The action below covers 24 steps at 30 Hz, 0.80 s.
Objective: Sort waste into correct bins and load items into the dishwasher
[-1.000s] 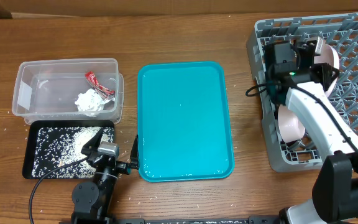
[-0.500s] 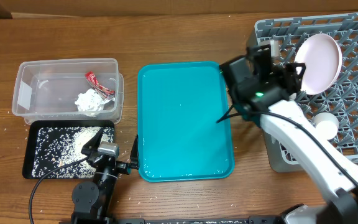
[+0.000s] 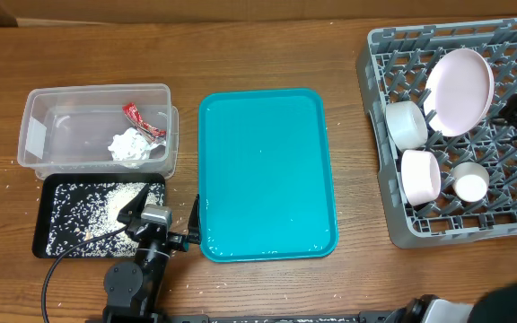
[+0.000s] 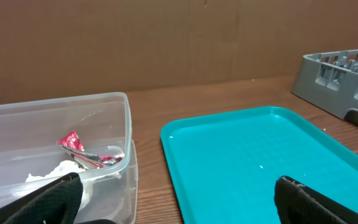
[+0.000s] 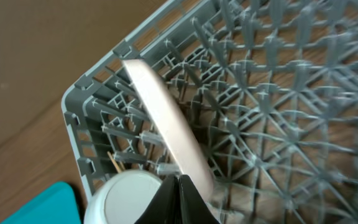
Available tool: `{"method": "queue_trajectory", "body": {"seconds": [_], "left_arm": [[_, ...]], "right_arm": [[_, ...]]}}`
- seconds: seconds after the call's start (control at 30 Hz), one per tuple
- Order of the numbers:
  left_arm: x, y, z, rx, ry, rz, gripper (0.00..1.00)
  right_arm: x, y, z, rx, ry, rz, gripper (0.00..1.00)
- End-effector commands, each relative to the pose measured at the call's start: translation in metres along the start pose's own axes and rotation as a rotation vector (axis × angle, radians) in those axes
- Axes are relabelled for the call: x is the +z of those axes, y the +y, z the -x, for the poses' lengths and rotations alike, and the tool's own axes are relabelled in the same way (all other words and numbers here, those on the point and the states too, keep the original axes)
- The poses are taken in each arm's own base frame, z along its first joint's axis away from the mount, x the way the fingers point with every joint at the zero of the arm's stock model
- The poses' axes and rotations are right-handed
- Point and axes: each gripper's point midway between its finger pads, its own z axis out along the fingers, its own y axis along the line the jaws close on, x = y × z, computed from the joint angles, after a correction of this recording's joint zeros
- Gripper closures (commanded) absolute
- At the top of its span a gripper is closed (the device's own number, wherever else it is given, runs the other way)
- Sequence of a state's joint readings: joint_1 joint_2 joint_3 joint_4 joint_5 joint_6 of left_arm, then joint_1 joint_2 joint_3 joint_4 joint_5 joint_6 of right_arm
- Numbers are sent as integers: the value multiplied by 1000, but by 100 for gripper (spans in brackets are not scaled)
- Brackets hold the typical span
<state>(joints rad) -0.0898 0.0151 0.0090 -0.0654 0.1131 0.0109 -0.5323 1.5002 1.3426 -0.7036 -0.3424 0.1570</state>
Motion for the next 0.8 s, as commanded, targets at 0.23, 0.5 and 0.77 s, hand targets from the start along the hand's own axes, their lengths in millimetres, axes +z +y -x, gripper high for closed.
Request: {"method": "queue_trajectory", "body": {"seconds": [0.23, 0.5, 0.77], "left_arm": [[0, 0, 0, 12, -6, 0, 0], [0, 0, 0, 12, -6, 0, 0], [0, 0, 0, 12, -6, 0, 0]], "right_arm": [[55, 14, -8, 1, 81, 201, 96], [51, 82, -49, -102, 219, 425, 96], [29, 86, -17, -178, 104, 289, 68]]}}
